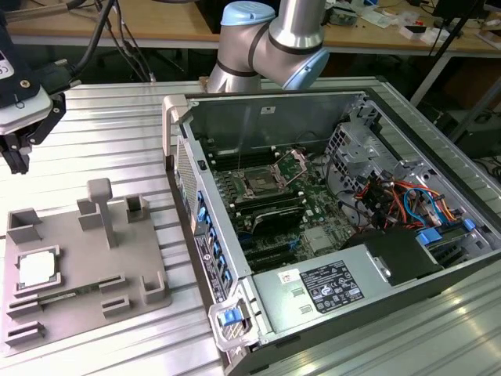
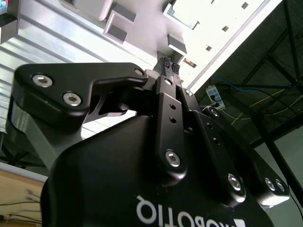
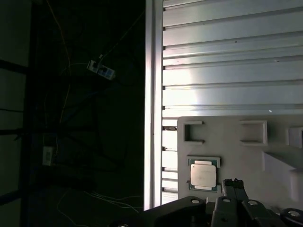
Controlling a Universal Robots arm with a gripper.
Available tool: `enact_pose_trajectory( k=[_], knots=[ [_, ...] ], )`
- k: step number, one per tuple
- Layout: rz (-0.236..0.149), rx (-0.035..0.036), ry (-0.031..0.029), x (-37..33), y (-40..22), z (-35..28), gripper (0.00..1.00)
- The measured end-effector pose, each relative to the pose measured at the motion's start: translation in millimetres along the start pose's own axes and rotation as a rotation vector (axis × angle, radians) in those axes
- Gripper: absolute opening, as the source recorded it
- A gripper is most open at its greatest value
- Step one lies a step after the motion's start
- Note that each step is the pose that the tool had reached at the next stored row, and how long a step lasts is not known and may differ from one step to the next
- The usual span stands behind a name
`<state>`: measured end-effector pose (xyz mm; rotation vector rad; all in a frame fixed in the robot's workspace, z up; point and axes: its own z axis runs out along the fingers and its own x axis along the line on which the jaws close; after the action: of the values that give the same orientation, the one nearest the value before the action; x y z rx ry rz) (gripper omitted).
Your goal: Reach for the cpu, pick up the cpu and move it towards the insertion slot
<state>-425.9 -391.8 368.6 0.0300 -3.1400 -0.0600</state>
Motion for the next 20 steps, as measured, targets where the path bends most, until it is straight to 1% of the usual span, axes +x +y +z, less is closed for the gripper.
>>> enact_pose_trajectory(
  k=[7,20],
  knots=[
    [0.000,0.0000,0.0000,2.1,0.0,0.0,0.11],
    [0.000,-0.0001,-0.0001,2.4,-0.6,1.0,0.11]
  ],
)
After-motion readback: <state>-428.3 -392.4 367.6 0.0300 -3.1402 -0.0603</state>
